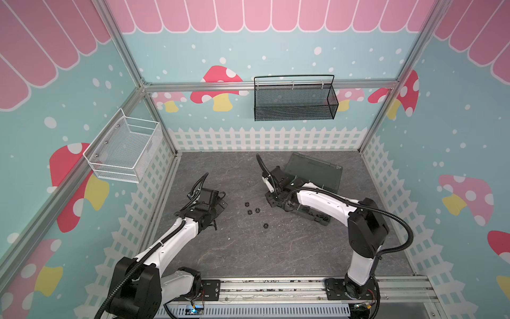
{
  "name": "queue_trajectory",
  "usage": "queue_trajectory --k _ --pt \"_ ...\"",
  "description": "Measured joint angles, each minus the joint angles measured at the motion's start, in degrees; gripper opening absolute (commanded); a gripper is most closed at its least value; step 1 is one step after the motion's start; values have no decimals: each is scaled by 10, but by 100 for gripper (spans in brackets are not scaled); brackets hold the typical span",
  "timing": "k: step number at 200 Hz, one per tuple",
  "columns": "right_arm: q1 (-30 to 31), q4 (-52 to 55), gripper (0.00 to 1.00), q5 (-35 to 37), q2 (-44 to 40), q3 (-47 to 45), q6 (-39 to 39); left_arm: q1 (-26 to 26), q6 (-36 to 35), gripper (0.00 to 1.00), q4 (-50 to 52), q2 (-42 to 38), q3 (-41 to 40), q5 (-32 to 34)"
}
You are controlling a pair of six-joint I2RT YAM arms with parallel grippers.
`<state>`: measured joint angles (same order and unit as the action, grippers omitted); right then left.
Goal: Sort the screws and nuts into containers
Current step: Pick up the nut from the center of the table, then place the nut into the container.
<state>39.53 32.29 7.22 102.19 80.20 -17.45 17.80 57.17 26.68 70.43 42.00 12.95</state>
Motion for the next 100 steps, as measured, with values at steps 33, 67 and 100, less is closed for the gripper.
queue_trajectory --k 33,67,100 --pt "-52 -9 0 -2 -18 -32 -9 37 -4 100 -12 35 24 6" --pt "-107 -17 0 -10 -21 -62 -16 63 -6 100 -19 59 40 10" --pt "-145 -29 0 -24 -24 -74 -19 82 -6 100 -29 80 54 9"
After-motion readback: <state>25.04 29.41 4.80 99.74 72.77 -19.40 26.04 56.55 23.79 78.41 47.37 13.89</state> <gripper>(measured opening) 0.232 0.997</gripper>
